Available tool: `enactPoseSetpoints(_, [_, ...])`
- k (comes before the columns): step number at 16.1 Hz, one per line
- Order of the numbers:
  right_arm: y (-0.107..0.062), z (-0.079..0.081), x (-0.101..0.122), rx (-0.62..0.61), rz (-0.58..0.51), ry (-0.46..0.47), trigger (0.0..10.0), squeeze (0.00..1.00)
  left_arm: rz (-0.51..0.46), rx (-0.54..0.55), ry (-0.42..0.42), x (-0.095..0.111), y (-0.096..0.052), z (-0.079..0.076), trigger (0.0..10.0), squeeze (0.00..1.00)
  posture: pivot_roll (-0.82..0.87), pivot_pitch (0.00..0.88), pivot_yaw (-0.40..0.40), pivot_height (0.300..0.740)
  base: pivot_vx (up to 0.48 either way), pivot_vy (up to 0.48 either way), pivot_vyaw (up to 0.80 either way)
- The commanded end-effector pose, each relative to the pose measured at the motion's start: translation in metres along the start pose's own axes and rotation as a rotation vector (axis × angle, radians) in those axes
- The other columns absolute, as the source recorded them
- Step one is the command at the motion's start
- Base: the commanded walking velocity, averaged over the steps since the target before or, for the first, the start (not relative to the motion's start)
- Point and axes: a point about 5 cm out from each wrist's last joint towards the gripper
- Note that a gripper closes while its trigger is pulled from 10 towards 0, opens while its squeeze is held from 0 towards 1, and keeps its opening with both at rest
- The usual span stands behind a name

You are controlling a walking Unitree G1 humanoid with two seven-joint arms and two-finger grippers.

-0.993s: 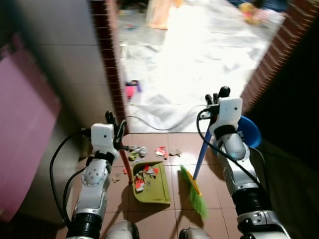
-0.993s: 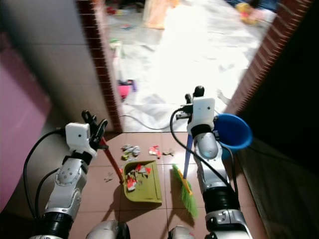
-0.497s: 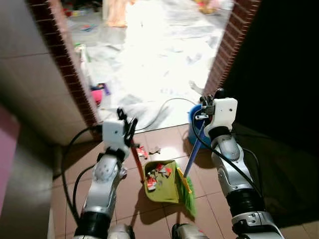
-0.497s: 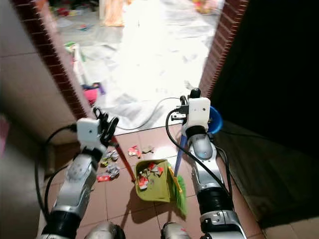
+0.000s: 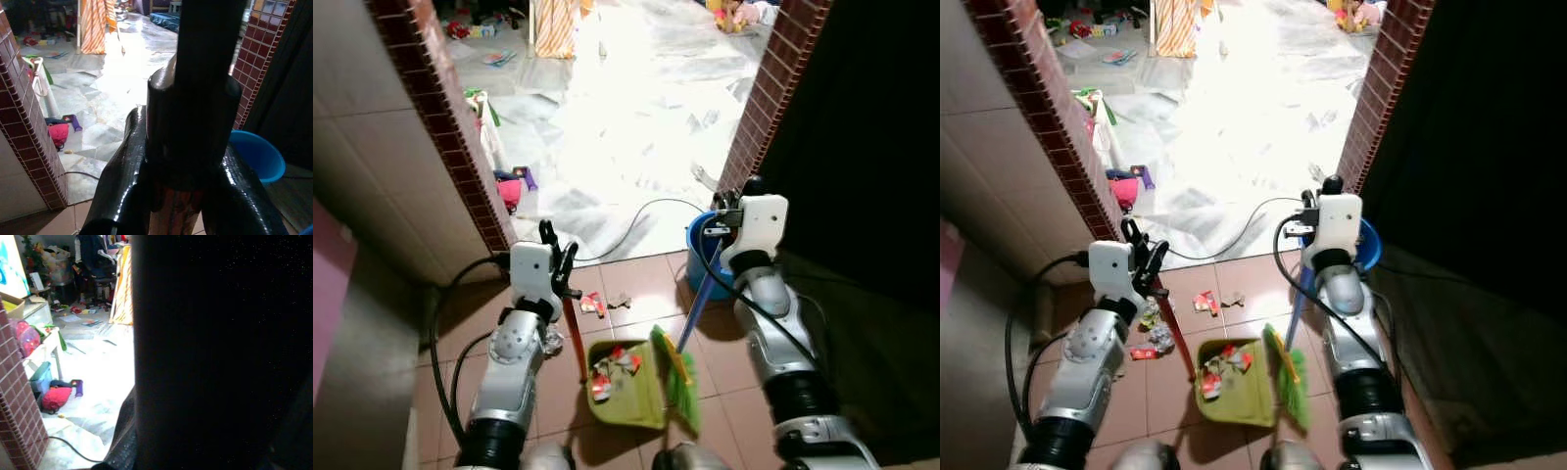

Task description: Sweep floor

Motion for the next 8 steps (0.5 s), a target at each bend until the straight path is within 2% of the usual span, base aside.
enactPoseSetpoints(1, [-0.002, -0.009, -0.003, -0.012, 0.009, -0.030, 10.0, 0.00, -0.045, -0.017, -0.014, 0.009, 0.001, -0.004, 10.0, 0.00, -0.05, 0.000, 0.028, 0.740, 0.000, -0.296, 0.00])
enactPoseSetpoints(4, [-0.005, -0.009, -0.004, -0.001, 0.005, -0.039, 10.0, 0.00, -0.040, 0.000, -0.009, 0.008, -0.003, 0.001, 10.0, 0.00, -0.04, 0.000, 0.025, 0.740, 0.000, -0.334, 0.00])
enactPoseSetpoints(8, [-0.016, -0.012, -0.009, 0.016, 0.007, -0.055, 10.0, 0.00, -0.022, 0.017, 0.020, 0.008, -0.015, 0.011, 10.0, 0.00, -0.04, 0.000, 0.025, 0.740, 0.000, -0.300, 0.00])
Point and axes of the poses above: a point about 5 cm out from each wrist's last joint towards the gripper, its own y axis pointing out of the wrist towards the gripper, its own x axis along the axis of the wrist's last joint, z = x × y, and after that the axes turned 13 degrees about -y, right-handed
